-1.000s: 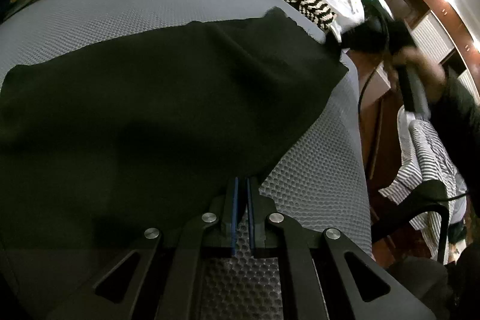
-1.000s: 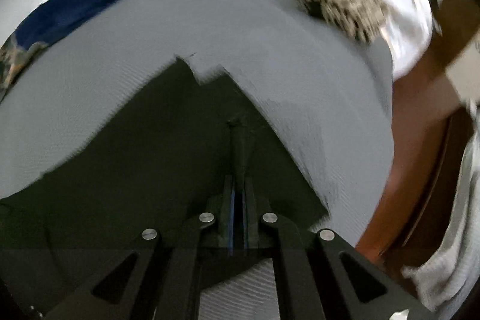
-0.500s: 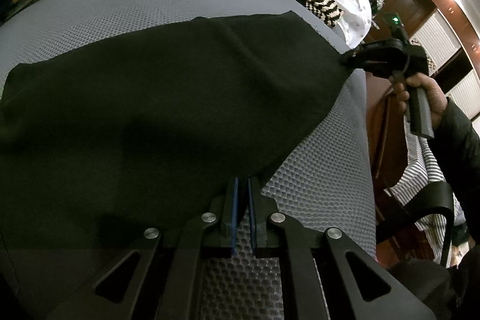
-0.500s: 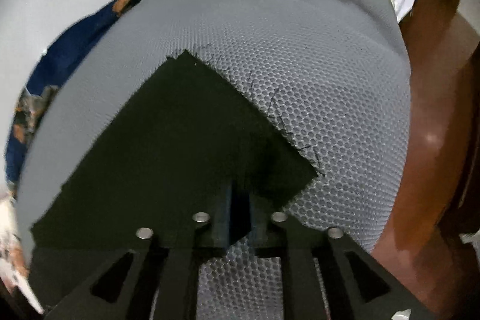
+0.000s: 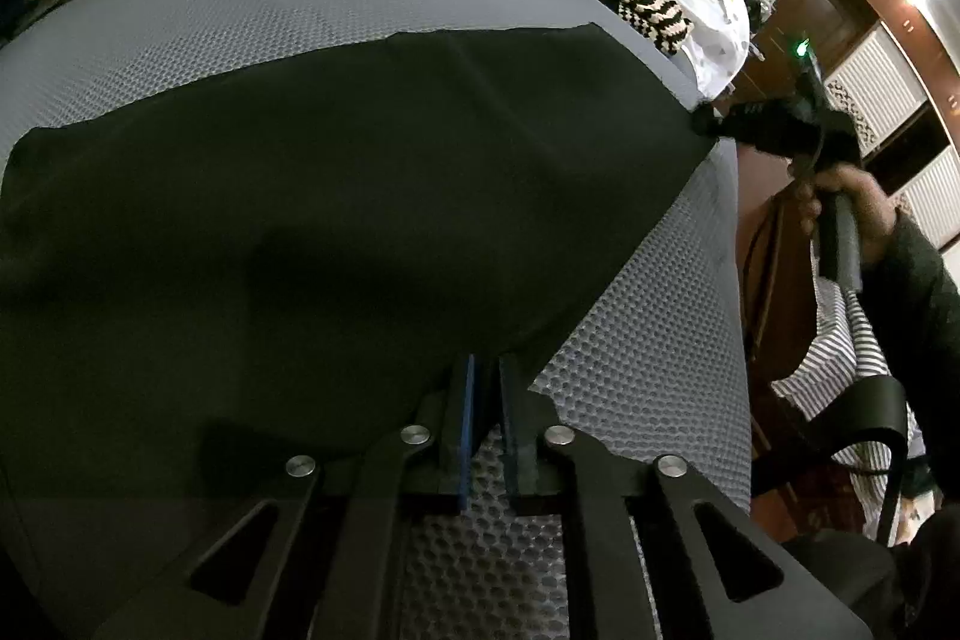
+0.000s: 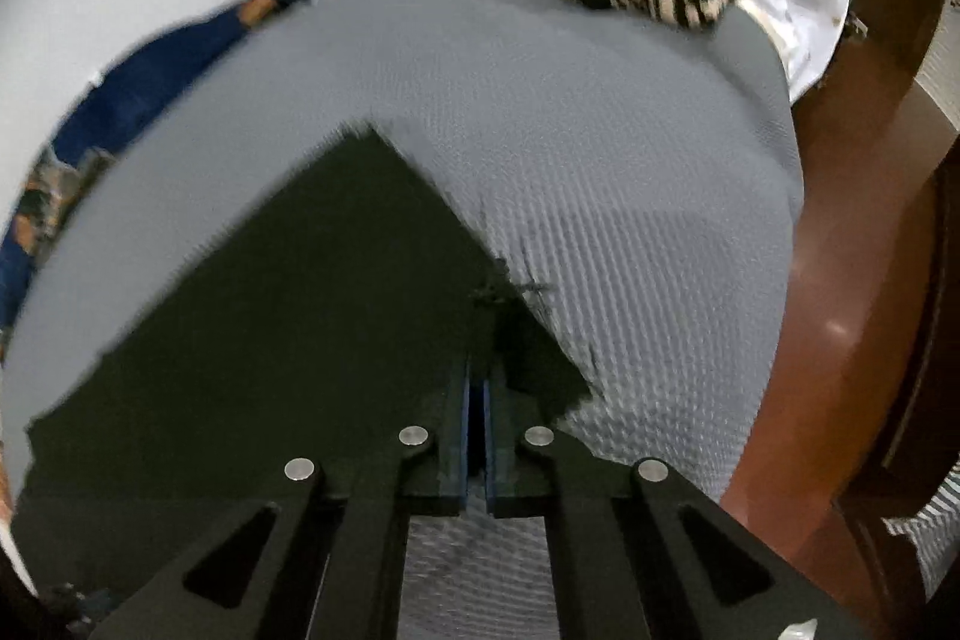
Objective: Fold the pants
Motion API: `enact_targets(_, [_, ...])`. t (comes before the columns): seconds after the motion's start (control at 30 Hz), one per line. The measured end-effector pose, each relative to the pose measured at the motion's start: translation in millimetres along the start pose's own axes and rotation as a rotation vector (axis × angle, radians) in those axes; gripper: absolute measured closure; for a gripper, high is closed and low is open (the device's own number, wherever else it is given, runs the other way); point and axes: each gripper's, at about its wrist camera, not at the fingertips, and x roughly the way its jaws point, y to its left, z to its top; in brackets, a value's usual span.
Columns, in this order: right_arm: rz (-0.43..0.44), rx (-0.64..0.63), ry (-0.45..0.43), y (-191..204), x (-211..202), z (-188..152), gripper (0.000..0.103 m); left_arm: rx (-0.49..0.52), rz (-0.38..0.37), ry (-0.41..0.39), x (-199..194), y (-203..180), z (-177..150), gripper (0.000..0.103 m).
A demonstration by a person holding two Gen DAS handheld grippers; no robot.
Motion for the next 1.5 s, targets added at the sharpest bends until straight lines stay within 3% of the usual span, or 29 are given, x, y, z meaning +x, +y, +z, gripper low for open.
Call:
enact_targets(0.07, [0.016, 0.006, -0.014, -4, -2, 0, 0.102, -0.004, -0.011, 0.005, -2, 2, 0, 0.090])
enact_targets(0.13, [0.011, 0.017, -0.003, -7, -4, 3, 0.099, -0.002, 0.004, 0.004, -6, 3, 1, 0.077])
enact_targets(0.17, [0.008, 0.020, 0.001, -8, -5, 5, 0.096, -0.001, 0.015, 0.002, -9, 3, 1, 0.073])
enact_targets(0.2, [-0.012, 0.030, -0.002, -12, -9, 9, 0.084, -0.001, 0.013, -0.002, -12, 4, 1, 0.069])
enact_targets(0.27, [-0.040, 0.041, -0.029, -18, -17, 18, 0.081, 0.000, 0.007, -0.023, -23, 6, 0, 0.066])
enact_targets(0.33, [-0.002, 0.042, -0.043, -20, -24, 28, 0.081, -0.009, -0.001, -0.051, -36, 12, 1, 0.056])
enact_targets(0.4, [0.061, 0.023, -0.052, -16, -28, 41, 0.080, -0.028, -0.004, -0.085, -49, 20, 2, 0.052])
enact_targets(0.57, [0.245, -0.102, -0.008, 26, -14, 83, 0.080, -0.113, 0.070, -0.158, -72, 54, 9, 0.051])
enact_targets(0.67, [0.272, -0.178, 0.022, 51, 4, 103, 0.080, -0.202, 0.112, -0.189, -80, 76, 9, 0.051])
enact_targets(0.77, [0.251, -0.267, 0.027, 72, 19, 115, 0.078, -0.278, 0.157, -0.210, -87, 98, 8, 0.051])
enact_targets(0.87, [0.222, -0.336, 0.029, 85, 34, 123, 0.071, -0.317, 0.204, -0.196, -87, 112, 7, 0.051])
enact_targets(0.97, [0.219, -0.377, 0.029, 88, 43, 129, 0.071, -0.330, 0.226, -0.178, -85, 116, 7, 0.051])
enact_targets(1.17, [0.196, -0.458, 0.034, 90, 57, 131, 0.069, -0.363, 0.238, -0.142, -80, 125, 6, 0.051])
enact_targets(1.5, [0.232, -0.562, 0.046, 95, 65, 130, 0.066, -0.404, 0.266, -0.091, -64, 135, 9, 0.051])
